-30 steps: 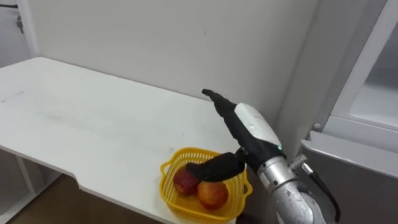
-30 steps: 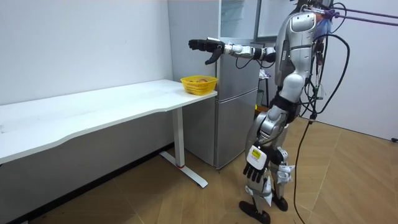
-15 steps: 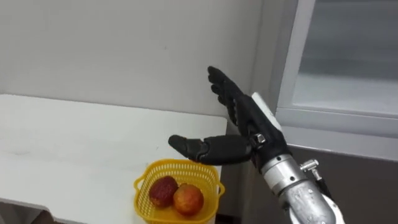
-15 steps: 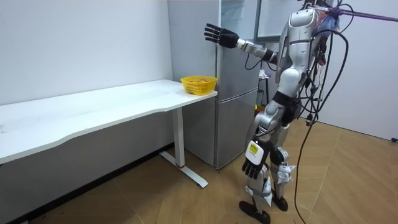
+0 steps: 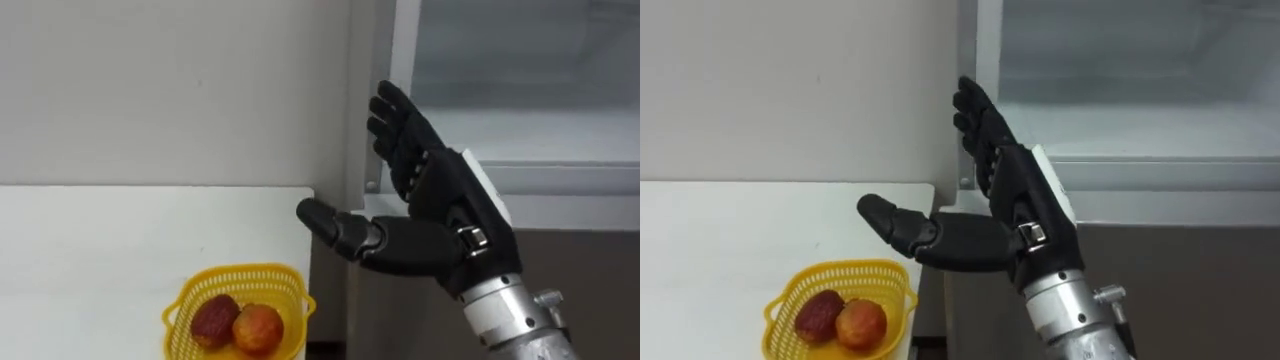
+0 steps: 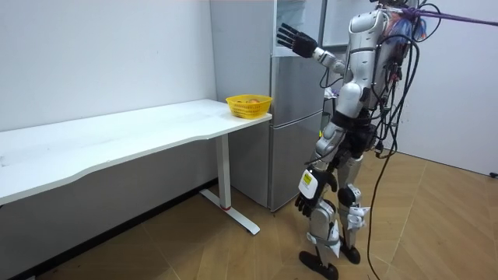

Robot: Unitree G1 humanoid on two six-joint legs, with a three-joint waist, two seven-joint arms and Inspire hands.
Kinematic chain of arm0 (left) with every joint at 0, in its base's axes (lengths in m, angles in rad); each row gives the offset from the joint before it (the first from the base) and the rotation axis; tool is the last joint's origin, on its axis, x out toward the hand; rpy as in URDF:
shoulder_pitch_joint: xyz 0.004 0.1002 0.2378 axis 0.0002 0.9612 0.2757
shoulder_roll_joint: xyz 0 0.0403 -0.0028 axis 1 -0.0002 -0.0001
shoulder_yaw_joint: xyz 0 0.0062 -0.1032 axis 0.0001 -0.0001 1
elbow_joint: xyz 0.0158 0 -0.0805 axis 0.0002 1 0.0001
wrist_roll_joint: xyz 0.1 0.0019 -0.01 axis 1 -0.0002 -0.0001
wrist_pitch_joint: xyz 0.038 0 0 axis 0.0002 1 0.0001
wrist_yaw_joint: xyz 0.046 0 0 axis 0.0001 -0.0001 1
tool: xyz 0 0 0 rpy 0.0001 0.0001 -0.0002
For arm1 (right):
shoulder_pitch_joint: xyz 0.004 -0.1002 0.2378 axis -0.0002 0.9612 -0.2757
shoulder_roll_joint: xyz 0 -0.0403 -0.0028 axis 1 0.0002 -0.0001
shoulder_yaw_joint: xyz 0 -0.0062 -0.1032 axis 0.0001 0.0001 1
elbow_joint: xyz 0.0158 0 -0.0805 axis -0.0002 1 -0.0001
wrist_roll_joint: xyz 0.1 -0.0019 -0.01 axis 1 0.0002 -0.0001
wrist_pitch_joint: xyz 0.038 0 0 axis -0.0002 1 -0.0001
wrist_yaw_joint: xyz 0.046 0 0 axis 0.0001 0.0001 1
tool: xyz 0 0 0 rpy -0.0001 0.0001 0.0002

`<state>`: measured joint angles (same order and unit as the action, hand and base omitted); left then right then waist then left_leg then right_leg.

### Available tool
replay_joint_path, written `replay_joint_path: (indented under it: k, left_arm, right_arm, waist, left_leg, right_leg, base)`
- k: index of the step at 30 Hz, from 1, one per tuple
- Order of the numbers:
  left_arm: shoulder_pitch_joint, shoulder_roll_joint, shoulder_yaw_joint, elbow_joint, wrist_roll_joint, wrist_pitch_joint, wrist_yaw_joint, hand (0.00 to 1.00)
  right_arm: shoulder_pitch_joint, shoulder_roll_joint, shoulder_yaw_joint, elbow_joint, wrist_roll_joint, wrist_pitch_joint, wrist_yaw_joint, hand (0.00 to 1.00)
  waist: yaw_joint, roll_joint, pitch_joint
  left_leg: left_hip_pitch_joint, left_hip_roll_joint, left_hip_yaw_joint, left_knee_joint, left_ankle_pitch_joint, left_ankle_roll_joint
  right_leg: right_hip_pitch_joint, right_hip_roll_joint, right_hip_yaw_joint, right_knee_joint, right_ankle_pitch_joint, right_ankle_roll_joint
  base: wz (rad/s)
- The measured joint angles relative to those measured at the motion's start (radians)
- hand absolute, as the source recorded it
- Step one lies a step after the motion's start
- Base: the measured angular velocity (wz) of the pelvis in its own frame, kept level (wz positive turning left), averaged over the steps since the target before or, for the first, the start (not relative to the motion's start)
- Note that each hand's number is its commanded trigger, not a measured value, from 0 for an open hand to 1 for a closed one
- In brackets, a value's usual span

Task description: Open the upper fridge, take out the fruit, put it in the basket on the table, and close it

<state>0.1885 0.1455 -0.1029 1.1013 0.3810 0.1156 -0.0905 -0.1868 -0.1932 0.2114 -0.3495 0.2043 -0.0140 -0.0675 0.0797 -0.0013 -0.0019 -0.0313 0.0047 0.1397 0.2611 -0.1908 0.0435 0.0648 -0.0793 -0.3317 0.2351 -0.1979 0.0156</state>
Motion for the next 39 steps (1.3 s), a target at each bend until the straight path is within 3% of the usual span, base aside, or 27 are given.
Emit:
replay_joint_path:
  k: [9,15,23,32,36,39]
  left_arm:
    - [0.017,0.003,0.001,0.001,-0.029,-0.029,0.014,0.0]
    - [0.021,0.003,0.003,0.001,-0.038,-0.035,0.018,0.0]
    - [0.022,0.004,0.005,0.02,-0.065,-0.074,0.017,0.0]
    - [0.029,0.004,0.005,0.025,-0.073,-0.074,0.017,0.0]
    - [0.029,0.004,0.005,0.024,-0.073,-0.075,0.017,0.0]
    - [0.029,0.004,0.005,0.024,-0.074,-0.075,0.015,0.0]
  right_arm:
    - [0.117,0.0,-0.041,-0.059,-0.014,-0.016,-0.006,0.0]
    - [0.154,0.001,-0.076,-0.068,-0.061,-0.034,-0.019,0.0]
    - [0.222,0.002,-0.099,-0.139,-0.202,-0.107,-0.097,0.0]
    - [0.288,0.004,-0.119,-0.139,-0.269,-0.119,-0.158,0.0]
    - [0.301,0.004,-0.122,-0.136,-0.301,-0.126,-0.172,0.0]
    - [0.336,0.004,-0.126,-0.13,-0.324,-0.129,-0.172,0.0]
  waist:
    - [-0.051,-0.01,-0.0071]
    - [-0.075,0.002,-0.0074]
    - [-0.075,0.015,-0.0115]
    - [-0.076,0.015,-0.0098]
    - [-0.079,0.014,-0.0069]
    - [-0.084,0.009,-0.0002]
  left_leg:
    - [0.017,0.001,0.023,-0.018,0.0,0.0]
    - [0.019,0.003,0.032,-0.023,0.001,-0.001]
    - [0.032,0.006,0.054,-0.039,0.001,-0.004]
    - [0.043,0.006,0.071,-0.059,0.001,-0.006]
    - [0.046,0.007,0.076,-0.066,0.0,-0.008]
    - [0.044,0.008,0.075,-0.067,-0.002,-0.009]
  right_leg:
    - [-0.013,0.0,0.03,0.003,0.0,0.0]
    - [-0.013,0.005,0.052,0.002,0.001,-0.002]
    - [-0.01,0.014,0.069,-0.031,0.004,-0.003]
    - [-0.011,0.015,0.081,-0.032,0.006,-0.002]
    - [-0.01,0.016,0.08,-0.033,0.006,-0.002]
    - [-0.008,0.017,0.08,-0.033,0.006,-0.002]
  base:
    - [-0.1]
    - [-0.06]
    - [-0.05]
    - [-0.05]
    - [0.0]
    - [0.0]
